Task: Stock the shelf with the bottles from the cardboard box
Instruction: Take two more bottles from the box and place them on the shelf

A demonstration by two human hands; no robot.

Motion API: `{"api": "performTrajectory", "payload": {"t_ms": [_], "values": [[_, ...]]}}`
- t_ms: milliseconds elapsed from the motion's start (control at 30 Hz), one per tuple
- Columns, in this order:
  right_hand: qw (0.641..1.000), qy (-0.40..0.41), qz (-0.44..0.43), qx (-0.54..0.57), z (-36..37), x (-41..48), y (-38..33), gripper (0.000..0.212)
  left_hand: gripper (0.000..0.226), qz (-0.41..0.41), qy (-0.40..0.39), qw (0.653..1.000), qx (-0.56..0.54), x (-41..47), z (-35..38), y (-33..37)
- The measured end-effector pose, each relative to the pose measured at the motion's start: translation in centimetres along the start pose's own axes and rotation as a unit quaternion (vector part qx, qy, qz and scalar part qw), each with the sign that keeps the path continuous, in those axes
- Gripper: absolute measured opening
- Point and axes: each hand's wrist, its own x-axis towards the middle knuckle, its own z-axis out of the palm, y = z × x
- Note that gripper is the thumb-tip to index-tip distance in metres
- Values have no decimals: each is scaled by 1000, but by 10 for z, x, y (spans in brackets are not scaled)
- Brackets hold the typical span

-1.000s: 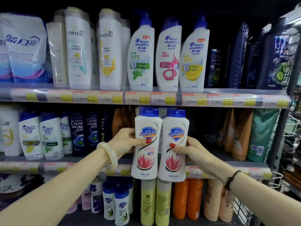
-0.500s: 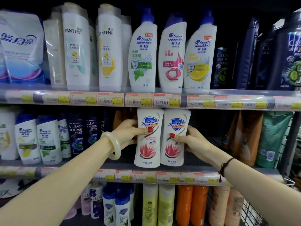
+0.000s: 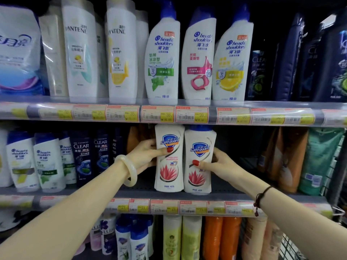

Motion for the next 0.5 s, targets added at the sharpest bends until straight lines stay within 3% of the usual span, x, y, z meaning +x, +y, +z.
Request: {"api": "performTrajectory", "payload": {"t_ms": [133,300,500], "values": [[1000,6,8,-7,-4,1,0,34,25,-5,-5,1000,24,1,0,-3],[998,14,32,-52,-3,3,6,61,30,-18,-4,1000,9,-2,-4,-9],[998,28,19,-44,0,0,9,56,36,-3,11,999,50,1,-5,-13]]}}
